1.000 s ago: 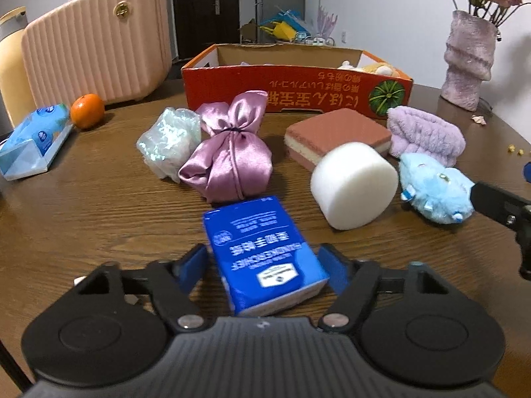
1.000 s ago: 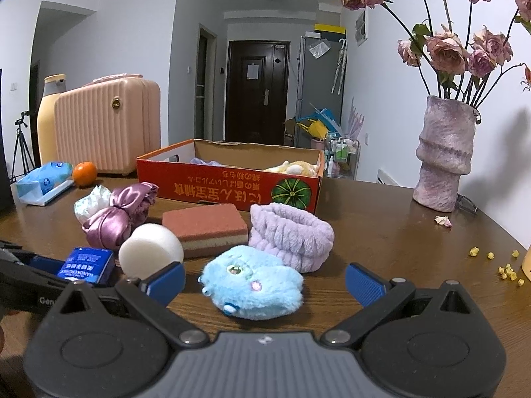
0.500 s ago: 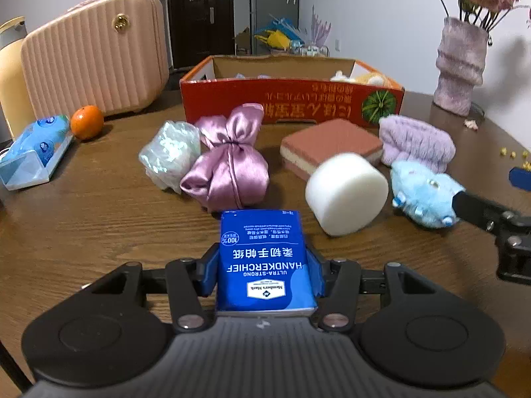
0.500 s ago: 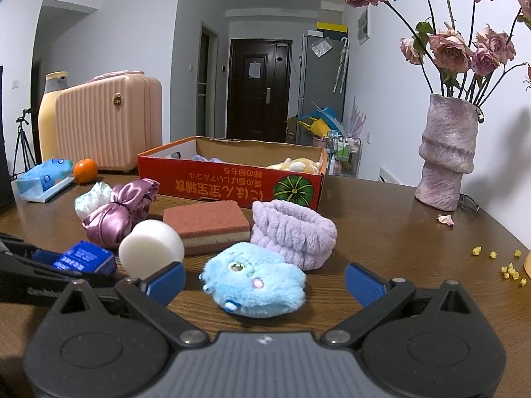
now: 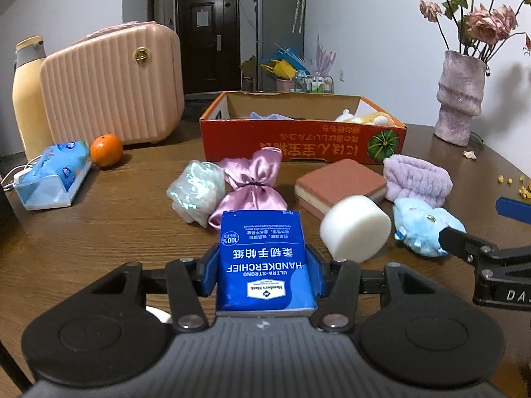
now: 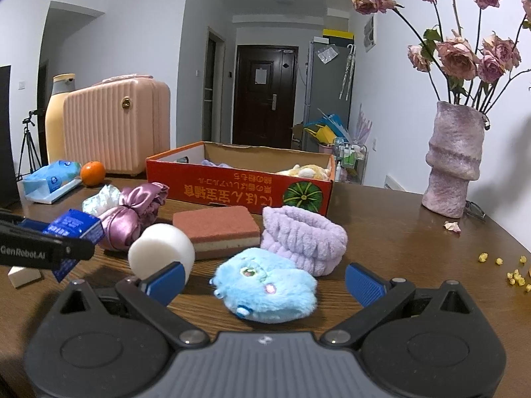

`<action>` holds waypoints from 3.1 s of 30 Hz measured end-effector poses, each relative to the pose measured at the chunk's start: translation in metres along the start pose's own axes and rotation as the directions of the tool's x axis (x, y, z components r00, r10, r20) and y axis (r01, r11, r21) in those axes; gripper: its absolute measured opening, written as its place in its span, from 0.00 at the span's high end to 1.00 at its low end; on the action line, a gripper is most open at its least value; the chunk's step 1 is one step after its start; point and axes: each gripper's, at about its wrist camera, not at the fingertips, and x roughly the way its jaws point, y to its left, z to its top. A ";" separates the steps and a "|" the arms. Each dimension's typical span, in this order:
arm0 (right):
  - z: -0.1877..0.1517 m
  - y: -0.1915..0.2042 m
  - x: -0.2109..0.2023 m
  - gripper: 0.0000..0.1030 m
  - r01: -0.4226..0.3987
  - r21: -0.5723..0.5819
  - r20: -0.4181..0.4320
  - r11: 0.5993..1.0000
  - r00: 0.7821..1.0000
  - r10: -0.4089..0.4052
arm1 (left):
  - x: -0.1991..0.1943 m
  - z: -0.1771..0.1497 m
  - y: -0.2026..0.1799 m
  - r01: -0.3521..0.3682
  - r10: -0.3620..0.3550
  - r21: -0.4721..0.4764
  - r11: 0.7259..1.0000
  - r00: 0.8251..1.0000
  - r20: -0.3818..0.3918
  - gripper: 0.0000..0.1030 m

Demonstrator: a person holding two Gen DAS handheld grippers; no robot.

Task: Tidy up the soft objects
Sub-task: 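Grasp the white foam cylinder with the right tool while the left tool holds the pack, then carry the handkerchief pack and foam cylinder over the cardboard box with both tools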

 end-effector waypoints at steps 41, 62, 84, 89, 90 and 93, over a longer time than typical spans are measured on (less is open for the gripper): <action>0.015 0.086 0.060 0.07 -0.087 -0.063 -0.096 0.994 0.992 0.081 | -0.009 0.007 0.061 -0.081 0.085 -0.070 0.994 0.994 0.065 0.49; 0.010 0.078 0.066 0.46 -0.135 -0.010 -0.148 0.991 0.980 0.132 | -0.007 0.005 0.060 -0.082 0.085 -0.060 0.995 0.995 0.061 0.49; 0.032 0.055 0.028 0.46 -0.123 -0.019 0.047 0.992 0.991 0.124 | -0.010 0.023 0.052 -0.121 0.134 -0.104 0.987 0.983 0.129 0.49; 0.039 0.049 0.028 0.46 -0.114 -0.016 0.078 0.993 0.990 0.115 | -0.010 0.032 0.048 -0.118 0.137 -0.128 0.985 0.979 0.149 0.49; 0.041 0.047 0.029 0.46 -0.114 -0.010 0.080 0.993 0.990 0.114 | -0.009 0.034 0.047 -0.120 0.139 -0.130 0.984 0.979 0.151 0.49; 0.046 0.039 0.030 0.46 -0.113 0.009 0.088 0.994 0.990 0.112 | -0.006 0.038 0.040 -0.123 0.143 -0.127 0.984 0.977 0.161 0.49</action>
